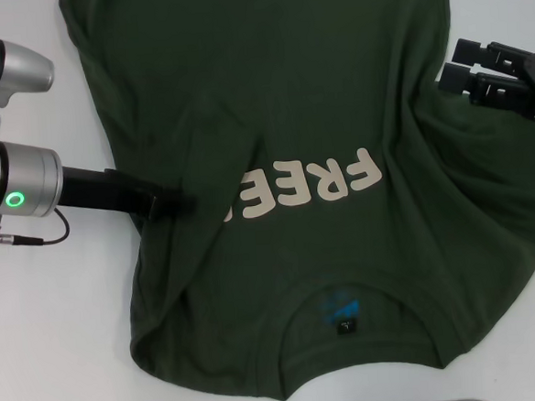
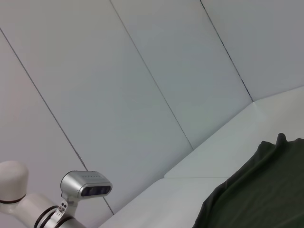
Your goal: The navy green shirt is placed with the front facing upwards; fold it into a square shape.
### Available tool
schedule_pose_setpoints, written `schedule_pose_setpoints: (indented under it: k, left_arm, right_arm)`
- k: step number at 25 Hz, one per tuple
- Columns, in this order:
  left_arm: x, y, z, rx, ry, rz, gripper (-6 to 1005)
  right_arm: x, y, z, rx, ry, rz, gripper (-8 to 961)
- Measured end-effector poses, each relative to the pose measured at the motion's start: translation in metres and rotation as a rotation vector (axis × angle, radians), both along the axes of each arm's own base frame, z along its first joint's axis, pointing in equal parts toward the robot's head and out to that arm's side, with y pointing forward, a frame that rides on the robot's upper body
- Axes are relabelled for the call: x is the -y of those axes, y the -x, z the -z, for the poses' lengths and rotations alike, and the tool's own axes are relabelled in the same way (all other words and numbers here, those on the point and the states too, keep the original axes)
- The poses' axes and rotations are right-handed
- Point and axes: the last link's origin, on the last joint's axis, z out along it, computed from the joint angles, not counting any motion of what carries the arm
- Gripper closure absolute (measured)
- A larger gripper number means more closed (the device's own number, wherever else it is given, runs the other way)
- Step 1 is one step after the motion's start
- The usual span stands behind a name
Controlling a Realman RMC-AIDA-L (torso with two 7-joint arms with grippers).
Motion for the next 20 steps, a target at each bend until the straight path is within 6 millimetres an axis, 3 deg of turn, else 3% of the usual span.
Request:
schedule_pose_setpoints:
  k: [1, 4, 9, 20]
  left_arm:
    - [-0.0015, 0.0002, -0.0005, -0.005, -0.007, -0.007, 569]
    - [-0.0024, 0.0002, -0.0007, -0.011, -0.008, -0.009, 744]
    - [-0.0033, -0.0010, -0.0009, -0.017, -0.003, -0.003, 889]
    - [-0.0034, -0.0053, -0.0004, -0.009, 0.014, -0.002, 887]
  right_arm:
    - [0.0000, 0.0000, 0.0000, 0.000, 0.000, 0.000, 42]
    - [-0.0001, 0.0001, -0.0002, -0.001, -0.002, 0.000, 42]
    - [-0.0008, 0.0006, -0.0011, -0.006, -0.009, -0.001, 42]
    - [-0.0013, 0.0005, -0.0014, -0.006, -0.013, 0.002, 42]
